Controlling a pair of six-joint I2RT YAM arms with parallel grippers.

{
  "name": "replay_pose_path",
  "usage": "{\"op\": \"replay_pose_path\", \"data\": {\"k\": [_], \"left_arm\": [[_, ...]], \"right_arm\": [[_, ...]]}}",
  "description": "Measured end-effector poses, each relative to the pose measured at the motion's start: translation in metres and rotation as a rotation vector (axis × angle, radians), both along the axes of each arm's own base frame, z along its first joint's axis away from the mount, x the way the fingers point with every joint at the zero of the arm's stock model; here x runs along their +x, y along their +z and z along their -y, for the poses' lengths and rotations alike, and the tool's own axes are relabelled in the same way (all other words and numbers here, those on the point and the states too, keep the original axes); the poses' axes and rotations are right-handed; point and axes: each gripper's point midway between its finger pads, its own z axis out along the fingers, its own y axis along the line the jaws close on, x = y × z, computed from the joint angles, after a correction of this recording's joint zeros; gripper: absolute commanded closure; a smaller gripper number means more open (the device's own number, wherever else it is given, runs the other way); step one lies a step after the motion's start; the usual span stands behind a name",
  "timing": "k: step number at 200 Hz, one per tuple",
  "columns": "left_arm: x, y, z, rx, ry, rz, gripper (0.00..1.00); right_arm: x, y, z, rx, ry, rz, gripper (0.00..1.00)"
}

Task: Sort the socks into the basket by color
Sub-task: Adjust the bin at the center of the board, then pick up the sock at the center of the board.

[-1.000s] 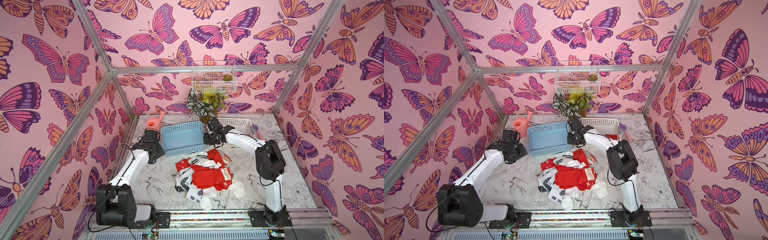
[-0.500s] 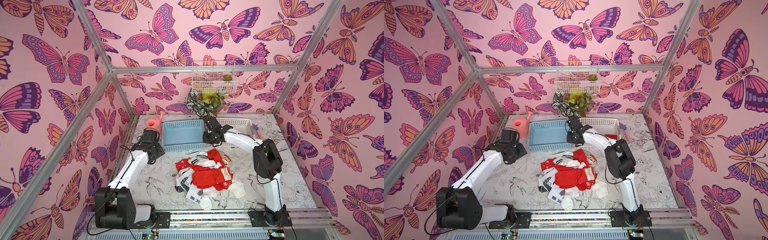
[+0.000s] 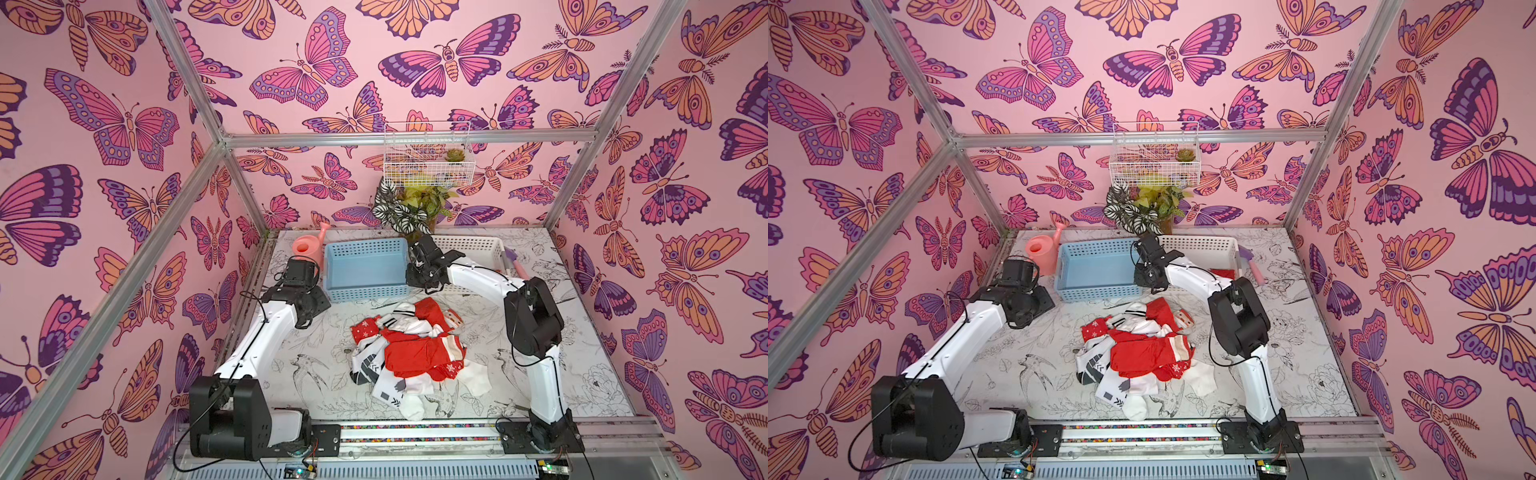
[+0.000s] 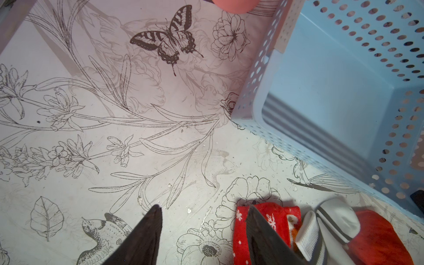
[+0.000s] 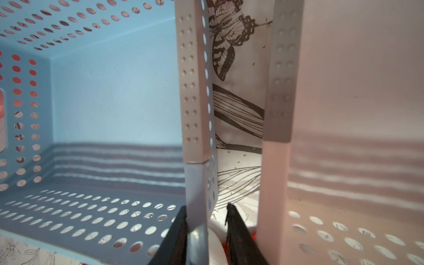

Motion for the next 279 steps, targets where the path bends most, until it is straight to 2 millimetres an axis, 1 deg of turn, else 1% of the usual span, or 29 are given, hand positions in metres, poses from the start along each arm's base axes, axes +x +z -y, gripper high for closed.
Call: {"op": "replay_pose_path", "data": {"k": [29, 56, 66, 90, 102, 117, 130, 139, 161, 184, 206, 224, 238, 261, 279], "left_arm": [[0.0, 0.005, 0.005, -0.001, -0.015, 0.017, 0.38], [0.0, 0.013, 0.011, -0.003, -0.036, 0.042, 0.38], [0.0, 0.019, 0.014, -0.004, -0.047, 0.059, 0.38], [0.003, 0.044, 0.024, -0.018, -0.088, 0.128, 0.37], [0.007, 0.056, 0.029, -0.023, -0.108, 0.161, 0.37], [0.012, 0.069, 0.034, -0.026, -0.134, 0.192, 0.37], [0.017, 0.08, 0.039, -0.029, -0.161, 0.214, 0.36], [0.02, 0.085, 0.043, -0.029, -0.18, 0.227, 0.36], [0.029, 0.094, 0.055, -0.022, -0.236, 0.24, 0.37], [0.037, 0.09, 0.066, -0.007, -0.288, 0.225, 0.37], [0.039, 0.085, 0.075, 0.005, -0.33, 0.212, 0.37], [0.038, 0.084, 0.081, 0.01, -0.353, 0.212, 0.37], [0.039, 0.086, 0.085, 0.014, -0.37, 0.222, 0.37], [0.04, 0.083, 0.09, 0.019, -0.394, 0.235, 0.37], [0.038, 0.078, 0.093, 0.03, -0.416, 0.23, 0.36]], "right_arm": [[-0.005, 0.008, 0.005, -0.01, 0.009, 0.005, 0.63], [-0.014, 0.024, 0.011, -0.011, 0.026, 0.02, 0.63], [-0.019, 0.034, 0.013, -0.013, 0.038, 0.031, 0.63], [-0.032, 0.057, 0.016, -0.011, 0.071, 0.059, 0.63], [-0.042, 0.07, 0.017, -0.013, 0.095, 0.071, 0.64], [-0.059, 0.082, 0.019, -0.024, 0.131, 0.077, 0.66], [-0.079, 0.088, 0.022, -0.042, 0.17, 0.07, 0.67], [-0.097, 0.092, 0.025, -0.057, 0.201, 0.063, 0.67], [-0.14, 0.092, 0.035, -0.099, 0.266, 0.029, 0.69], [-0.186, 0.088, 0.049, -0.134, 0.324, -0.008, 0.7], [-0.217, 0.083, 0.061, -0.136, 0.338, -0.028, 0.7], [-0.235, 0.075, 0.067, -0.129, 0.333, -0.046, 0.7], [-0.245, 0.064, 0.069, -0.131, 0.328, -0.069, 0.7], [-0.253, 0.049, 0.068, -0.134, 0.315, -0.098, 0.7], [-0.256, 0.044, 0.067, -0.126, 0.303, -0.106, 0.7]]}}
